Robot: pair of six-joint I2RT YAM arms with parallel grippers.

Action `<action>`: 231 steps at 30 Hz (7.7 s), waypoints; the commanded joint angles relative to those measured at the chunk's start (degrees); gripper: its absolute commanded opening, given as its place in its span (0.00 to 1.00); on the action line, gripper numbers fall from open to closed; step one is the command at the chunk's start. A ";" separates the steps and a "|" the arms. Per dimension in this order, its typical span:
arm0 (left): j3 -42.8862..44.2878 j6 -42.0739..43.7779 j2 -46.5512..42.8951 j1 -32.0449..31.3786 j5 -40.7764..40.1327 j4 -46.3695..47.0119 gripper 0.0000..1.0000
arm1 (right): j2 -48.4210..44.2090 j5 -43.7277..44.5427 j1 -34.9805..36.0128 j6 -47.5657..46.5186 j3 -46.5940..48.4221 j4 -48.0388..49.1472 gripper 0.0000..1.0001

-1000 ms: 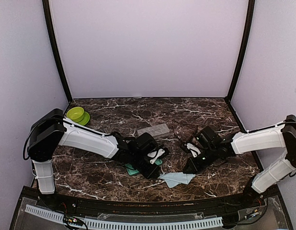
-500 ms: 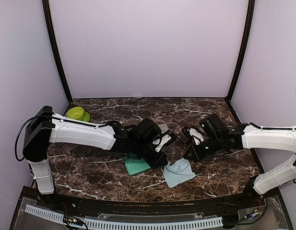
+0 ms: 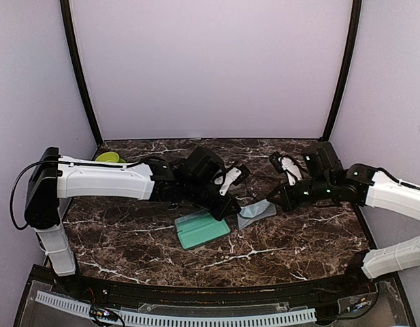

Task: Organize the sunglasses
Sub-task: Pick up the glasses cleaning cloth from the center of the board, then fold the glasses cleaning cloth at the center of the board.

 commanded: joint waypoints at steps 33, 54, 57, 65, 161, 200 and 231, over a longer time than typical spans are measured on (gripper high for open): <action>-1.25 -4.76 -7.84 -6.54 -3.21 -3.70 0.00 | -11.11 -2.12 3.72 10.91 -10.96 2.02 0.19; 3.68 -12.93 7.23 -2.33 17.89 3.37 0.00 | -6.63 5.78 -6.88 12.00 -6.54 -4.85 0.45; 3.50 -12.69 9.51 -0.29 17.62 3.52 0.00 | -3.90 2.21 -6.80 11.93 -7.95 -2.38 0.46; -2.09 -6.13 7.68 0.96 16.27 2.83 0.00 | -1.74 -4.85 -4.51 14.26 -15.11 7.37 0.47; -4.74 1.31 6.85 -1.86 11.84 0.23 0.00 | 10.91 13.43 17.34 22.17 -12.65 2.12 0.16; -4.91 1.36 6.85 -2.00 11.76 -0.05 0.00 | 17.09 11.75 17.31 19.80 -11.77 4.18 0.12; -4.70 1.32 7.22 -2.26 11.53 -0.16 0.00 | 14.01 12.63 17.34 19.02 -10.22 2.66 0.00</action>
